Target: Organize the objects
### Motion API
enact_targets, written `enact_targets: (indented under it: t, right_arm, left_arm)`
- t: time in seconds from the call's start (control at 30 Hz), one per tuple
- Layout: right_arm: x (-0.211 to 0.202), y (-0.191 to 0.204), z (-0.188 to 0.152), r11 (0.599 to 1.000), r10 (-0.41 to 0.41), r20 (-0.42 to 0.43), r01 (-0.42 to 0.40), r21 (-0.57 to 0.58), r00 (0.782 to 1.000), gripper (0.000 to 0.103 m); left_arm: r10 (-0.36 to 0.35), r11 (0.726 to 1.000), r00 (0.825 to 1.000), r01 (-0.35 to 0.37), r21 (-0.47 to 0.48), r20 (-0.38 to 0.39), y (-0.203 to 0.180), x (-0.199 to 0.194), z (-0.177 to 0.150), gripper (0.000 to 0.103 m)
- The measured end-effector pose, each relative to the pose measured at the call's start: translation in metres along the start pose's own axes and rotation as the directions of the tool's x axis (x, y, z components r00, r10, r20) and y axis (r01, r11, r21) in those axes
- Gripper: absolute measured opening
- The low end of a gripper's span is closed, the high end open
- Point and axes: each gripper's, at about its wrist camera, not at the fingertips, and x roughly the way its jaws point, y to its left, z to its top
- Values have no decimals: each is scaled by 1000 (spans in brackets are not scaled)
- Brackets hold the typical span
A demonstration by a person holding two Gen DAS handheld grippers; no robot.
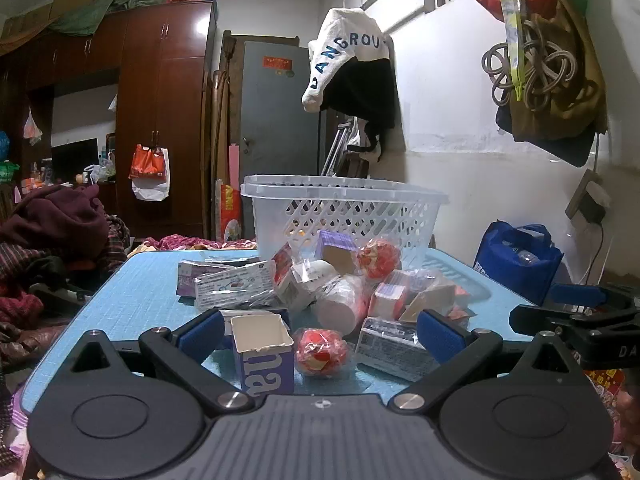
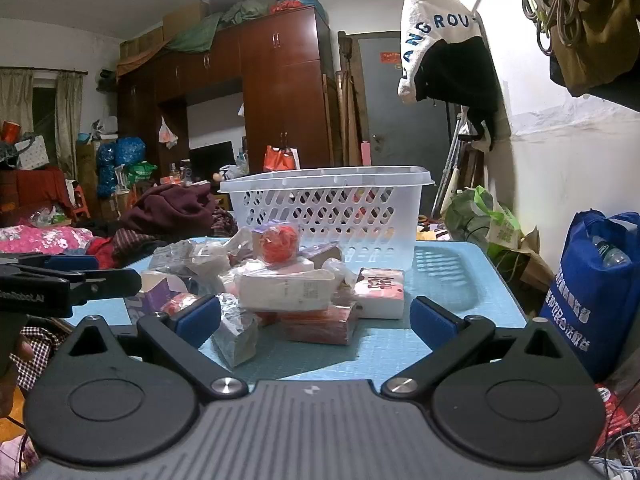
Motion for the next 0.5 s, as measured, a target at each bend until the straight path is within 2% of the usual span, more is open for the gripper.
enact_targets:
  t: [0.5]
  right_arm:
    - [-1,-1,-1,1000,-4,-5,4,-4,1000,103]
  left_arm:
    - [-3,1000,1000,3,-9,8,2,-1,0,103]
